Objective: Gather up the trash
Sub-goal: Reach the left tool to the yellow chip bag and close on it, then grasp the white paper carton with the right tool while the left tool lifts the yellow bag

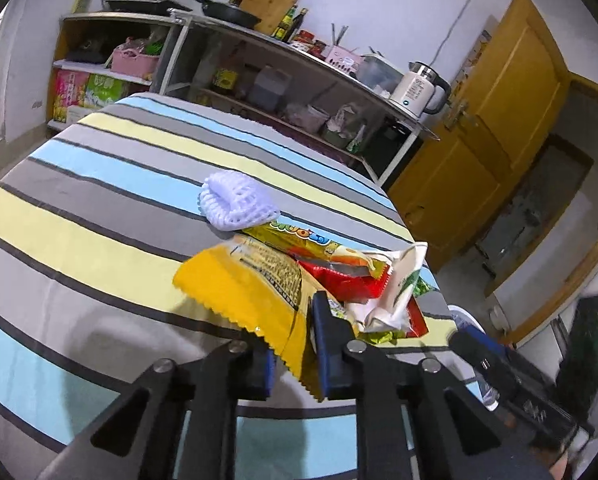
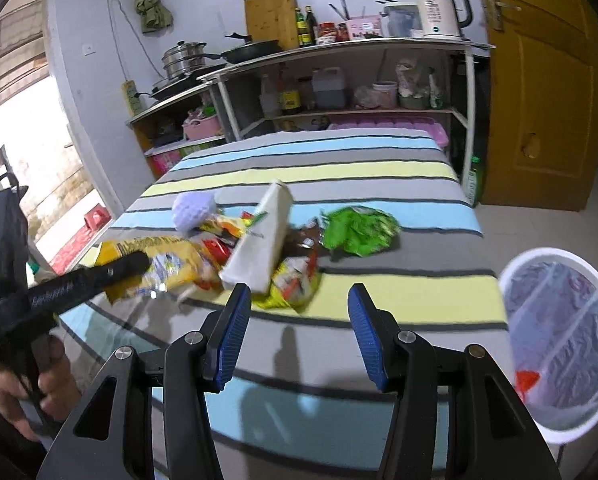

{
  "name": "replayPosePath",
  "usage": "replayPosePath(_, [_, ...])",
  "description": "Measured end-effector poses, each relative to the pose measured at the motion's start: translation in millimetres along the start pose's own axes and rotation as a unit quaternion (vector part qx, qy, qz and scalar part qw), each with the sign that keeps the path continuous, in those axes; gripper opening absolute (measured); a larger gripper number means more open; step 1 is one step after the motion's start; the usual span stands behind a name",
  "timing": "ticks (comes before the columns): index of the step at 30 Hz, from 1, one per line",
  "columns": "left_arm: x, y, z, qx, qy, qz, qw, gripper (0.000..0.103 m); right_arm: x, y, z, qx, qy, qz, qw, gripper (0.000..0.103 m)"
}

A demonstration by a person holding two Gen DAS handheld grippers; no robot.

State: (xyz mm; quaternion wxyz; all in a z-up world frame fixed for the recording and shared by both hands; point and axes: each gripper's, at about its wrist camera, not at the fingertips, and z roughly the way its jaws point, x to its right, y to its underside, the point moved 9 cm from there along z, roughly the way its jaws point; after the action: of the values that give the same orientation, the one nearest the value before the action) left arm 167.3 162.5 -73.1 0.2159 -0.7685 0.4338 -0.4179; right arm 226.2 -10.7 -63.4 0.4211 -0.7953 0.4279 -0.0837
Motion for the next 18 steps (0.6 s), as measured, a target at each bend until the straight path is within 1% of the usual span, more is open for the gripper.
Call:
replayPosePath(5, [6.8,-0.3,-12.0,0.011,0.012,0.025,0.9996,0.008,-10.4,-11.8,22.0,-0.007,-0.014,0.001,1.0,0.049])
replayPosePath(7, [7.5,-1.7,-14.9,0.014,0.018,0.03,0.9993,0.007,-13.6,-17.3,31.7,-0.01,-0.015,0.001,1.0,0.048])
replayPosePath(10, [8.1,-3.4,-17.0,0.016,0.024,0.033,0.999,0.007,-17.1,-23.6,44.2,-0.016,-0.018,0.002,1.0,0.045])
replayPosePath(11, [8.2,-3.3,-17.0,0.015,0.026,0.035,0.9989,0.007,-17.1,-24.4,49.1,-0.021,-0.018,0.002,1.0,0.041])
replayPosePath(12, [8.8,-2.8,-16.8,0.014,0.029,0.037,0.9988,0.007,-15.9,-23.1,53.2,-0.027,-0.02,0.005,0.999,0.035])
replayPosePath(13, [9.6,-1.9,-16.5,0.013,0.031,0.039,0.9987,0.006,-16.8,-23.0,56.9,-0.032,-0.026,0.008,0.999,0.032])
replayPosePath(18, [16.6,-1.9,-19.2,0.014,0.041,0.048,0.9979,0.006,-16.5,-23.8,50.1,-0.021,-0.02,0.002,1.0,0.026])
